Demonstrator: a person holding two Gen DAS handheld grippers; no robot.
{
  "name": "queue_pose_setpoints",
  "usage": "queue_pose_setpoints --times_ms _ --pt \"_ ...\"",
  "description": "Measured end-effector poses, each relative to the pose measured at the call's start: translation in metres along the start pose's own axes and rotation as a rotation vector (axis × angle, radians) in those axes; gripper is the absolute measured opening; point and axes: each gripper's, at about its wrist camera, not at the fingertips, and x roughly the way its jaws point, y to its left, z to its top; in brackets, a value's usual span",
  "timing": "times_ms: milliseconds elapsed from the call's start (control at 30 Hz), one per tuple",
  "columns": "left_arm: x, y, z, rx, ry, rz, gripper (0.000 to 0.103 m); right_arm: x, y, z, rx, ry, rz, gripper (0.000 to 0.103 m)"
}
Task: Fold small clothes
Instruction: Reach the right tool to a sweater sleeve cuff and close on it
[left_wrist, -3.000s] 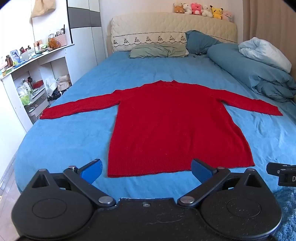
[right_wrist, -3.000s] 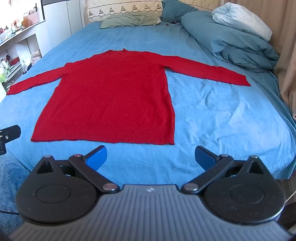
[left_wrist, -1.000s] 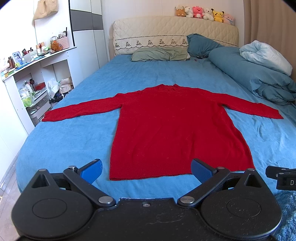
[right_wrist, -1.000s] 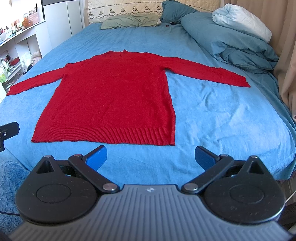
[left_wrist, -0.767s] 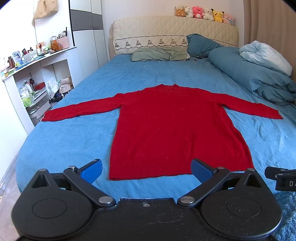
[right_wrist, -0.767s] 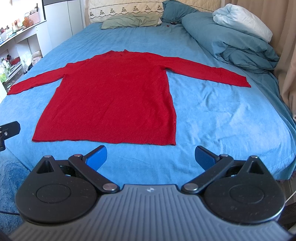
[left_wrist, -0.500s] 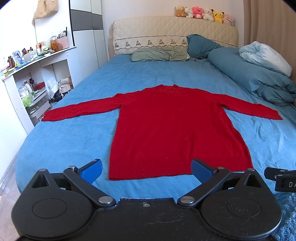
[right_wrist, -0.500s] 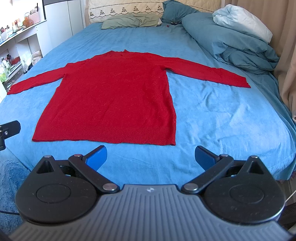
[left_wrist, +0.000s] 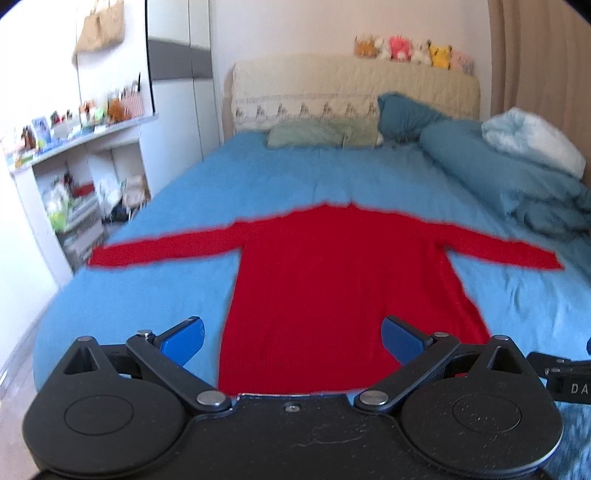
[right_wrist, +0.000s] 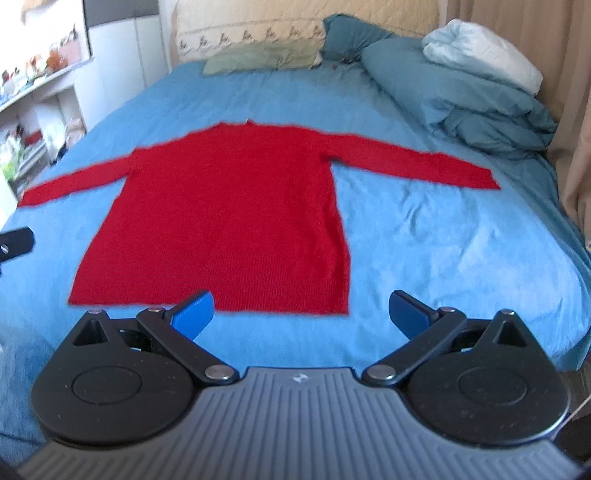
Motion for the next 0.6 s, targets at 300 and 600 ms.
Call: queue_pose_setpoints --times_ms 300,600 --pt "0.066 -0.037 0.106 0.049 -0.131 -0.062 0.103 0.043 -0.086 0.099 0.198 -0.143 -0.047 0.103" --pt "0.235 -0.106 0.164 0.076 -0.015 -0.157 0.103 0.188 -0.187 0.144 0.256 -0.136 -0.164 0.103"
